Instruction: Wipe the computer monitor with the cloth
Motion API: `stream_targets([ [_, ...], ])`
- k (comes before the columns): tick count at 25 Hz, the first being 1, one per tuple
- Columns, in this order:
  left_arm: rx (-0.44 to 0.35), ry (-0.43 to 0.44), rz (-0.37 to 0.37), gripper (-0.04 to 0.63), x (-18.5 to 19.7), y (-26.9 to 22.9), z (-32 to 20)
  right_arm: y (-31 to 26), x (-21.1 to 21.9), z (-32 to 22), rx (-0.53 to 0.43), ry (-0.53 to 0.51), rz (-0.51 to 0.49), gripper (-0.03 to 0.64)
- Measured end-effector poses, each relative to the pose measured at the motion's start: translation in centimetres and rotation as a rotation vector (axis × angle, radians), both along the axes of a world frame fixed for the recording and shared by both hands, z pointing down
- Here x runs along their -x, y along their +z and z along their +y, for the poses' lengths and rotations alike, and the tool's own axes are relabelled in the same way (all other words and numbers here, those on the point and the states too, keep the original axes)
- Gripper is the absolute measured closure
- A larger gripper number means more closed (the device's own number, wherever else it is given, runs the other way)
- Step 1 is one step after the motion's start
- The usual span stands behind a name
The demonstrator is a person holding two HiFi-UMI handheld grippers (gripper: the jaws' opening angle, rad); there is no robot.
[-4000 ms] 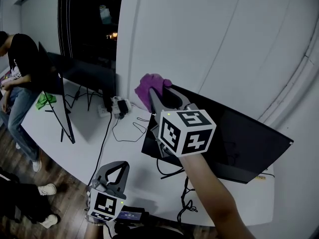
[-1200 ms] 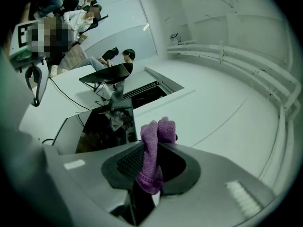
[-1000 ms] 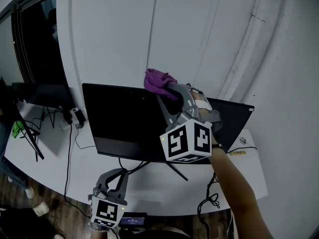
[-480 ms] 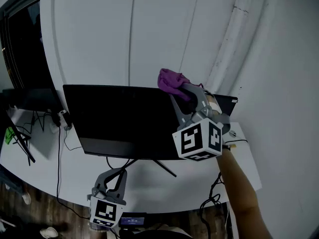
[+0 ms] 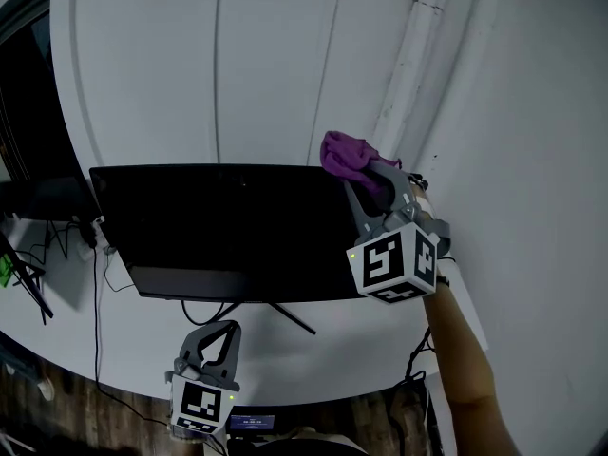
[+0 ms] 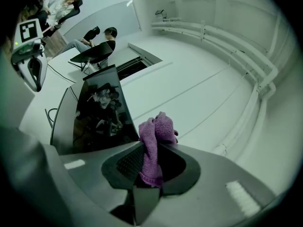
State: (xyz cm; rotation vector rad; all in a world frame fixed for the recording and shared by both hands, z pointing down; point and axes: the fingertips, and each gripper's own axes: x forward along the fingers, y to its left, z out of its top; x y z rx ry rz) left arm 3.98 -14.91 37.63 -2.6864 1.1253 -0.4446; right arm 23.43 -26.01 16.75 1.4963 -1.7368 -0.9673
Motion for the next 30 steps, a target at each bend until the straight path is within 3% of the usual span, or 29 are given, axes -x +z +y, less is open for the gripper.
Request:
stream_targets([
  [18,0.002,0.045,-0.003,0.589,-5.1,-0.2,1.1,-0.1,-13.0,3.0,0.027,0.157,-0.148,0.526],
  [25,0.002,0.048,-0.013,0.589,-5.5,-0.2,1.4,-0.4,-14.3,3.7,0.006,0.147,-0.249,0.526],
  [30,0.0,0.029,-0.007,0.589,-4.9,-0.7,1.5,-0.9,-11.8,5.9,-0.059,0.042,-0.314,0.526],
])
